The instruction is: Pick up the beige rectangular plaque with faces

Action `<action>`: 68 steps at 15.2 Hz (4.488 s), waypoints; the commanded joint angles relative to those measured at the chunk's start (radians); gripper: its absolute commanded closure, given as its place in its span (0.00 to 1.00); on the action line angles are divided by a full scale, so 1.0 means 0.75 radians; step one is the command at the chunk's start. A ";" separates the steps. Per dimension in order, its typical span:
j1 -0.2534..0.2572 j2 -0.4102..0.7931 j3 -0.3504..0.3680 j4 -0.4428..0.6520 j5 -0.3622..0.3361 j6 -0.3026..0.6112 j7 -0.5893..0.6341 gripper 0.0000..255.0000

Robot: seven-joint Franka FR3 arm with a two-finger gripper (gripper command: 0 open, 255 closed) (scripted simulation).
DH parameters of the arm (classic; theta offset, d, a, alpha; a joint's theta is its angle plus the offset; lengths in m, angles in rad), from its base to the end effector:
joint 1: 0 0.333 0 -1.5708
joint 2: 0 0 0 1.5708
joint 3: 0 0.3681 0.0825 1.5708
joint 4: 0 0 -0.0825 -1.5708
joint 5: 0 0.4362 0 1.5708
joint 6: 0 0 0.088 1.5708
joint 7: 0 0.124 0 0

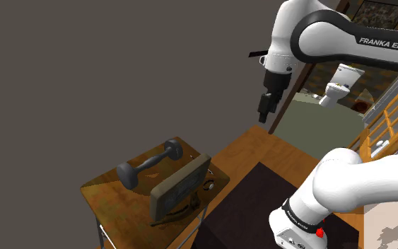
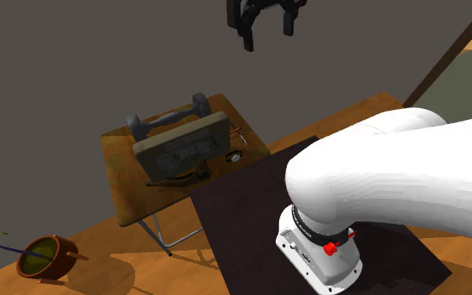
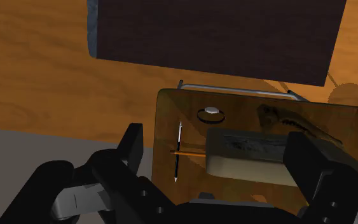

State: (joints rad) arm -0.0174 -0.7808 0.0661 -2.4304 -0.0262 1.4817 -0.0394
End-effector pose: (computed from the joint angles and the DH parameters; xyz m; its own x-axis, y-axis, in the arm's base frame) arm 0.3068 0.0164 0.5631 0.9836 0.0583 -0.1706 0.0704 -0.9953 0.0659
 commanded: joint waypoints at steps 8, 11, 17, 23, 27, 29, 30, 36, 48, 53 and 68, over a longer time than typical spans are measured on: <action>0.125 0.169 -0.054 -0.158 -0.036 0.398 -0.323 0.00; 0.179 0.267 -0.071 -0.201 -0.043 0.571 -0.458 0.00; 0.288 0.498 -0.094 -0.245 -0.039 0.908 -0.726 0.00; 0.397 0.756 -0.096 -0.242 -0.006 1.221 -1.003 0.00; 0.463 0.931 -0.079 -0.220 0.036 1.410 -1.198 0.00; 0.492 1.018 -0.063 -0.204 0.062 1.499 -1.299 0.00; 0.506 1.061 -0.053 -0.195 0.076 1.541 -1.351 0.00; 0.518 1.200 -0.030 -0.182 0.096 1.679 -1.426 0.00; 0.516 1.275 -0.031 -0.180 0.096 1.751 -1.432 1.00; 0.518 1.231 -0.030 -0.182 0.096 1.710 -1.427 1.00; 0.517 0.989 -0.031 -0.163 0.096 1.450 -1.422 1.00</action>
